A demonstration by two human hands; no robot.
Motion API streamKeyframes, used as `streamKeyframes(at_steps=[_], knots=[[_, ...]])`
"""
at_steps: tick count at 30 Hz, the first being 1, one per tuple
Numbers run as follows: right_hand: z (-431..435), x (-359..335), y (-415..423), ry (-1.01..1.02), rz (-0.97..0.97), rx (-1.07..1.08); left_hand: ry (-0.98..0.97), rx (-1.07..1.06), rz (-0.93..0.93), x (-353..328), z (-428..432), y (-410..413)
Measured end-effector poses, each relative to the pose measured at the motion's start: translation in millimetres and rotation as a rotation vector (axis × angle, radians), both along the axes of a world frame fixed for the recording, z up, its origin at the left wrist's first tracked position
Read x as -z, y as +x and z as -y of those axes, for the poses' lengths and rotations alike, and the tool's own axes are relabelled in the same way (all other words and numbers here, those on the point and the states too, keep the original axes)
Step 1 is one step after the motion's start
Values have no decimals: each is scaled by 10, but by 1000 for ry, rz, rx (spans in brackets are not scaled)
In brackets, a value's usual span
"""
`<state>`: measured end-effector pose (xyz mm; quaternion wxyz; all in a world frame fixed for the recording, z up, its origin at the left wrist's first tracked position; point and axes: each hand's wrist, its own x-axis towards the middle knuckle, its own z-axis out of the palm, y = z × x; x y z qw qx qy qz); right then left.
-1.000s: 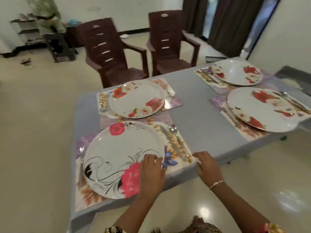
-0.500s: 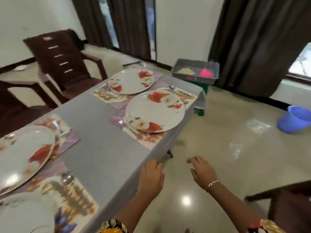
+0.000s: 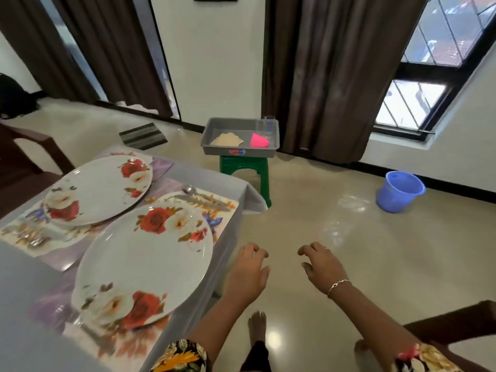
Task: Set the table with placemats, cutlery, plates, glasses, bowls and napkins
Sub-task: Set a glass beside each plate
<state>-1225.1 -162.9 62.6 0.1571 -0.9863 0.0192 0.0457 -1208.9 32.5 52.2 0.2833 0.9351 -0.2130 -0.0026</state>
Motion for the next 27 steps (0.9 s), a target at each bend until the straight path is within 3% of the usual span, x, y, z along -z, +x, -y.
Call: streamKeyframes(at_steps=[14, 21, 27], knots=[[668, -89, 2792, 6, -43, 12, -57, -128, -148, -144, 665, 2871], [1077, 44, 4087, 46, -36, -57, -51, -228, -151, -62, 1017, 4059], [1708, 38, 5290, 32, -21, -166, -75, -356, -270, 24, 1638, 5088]])
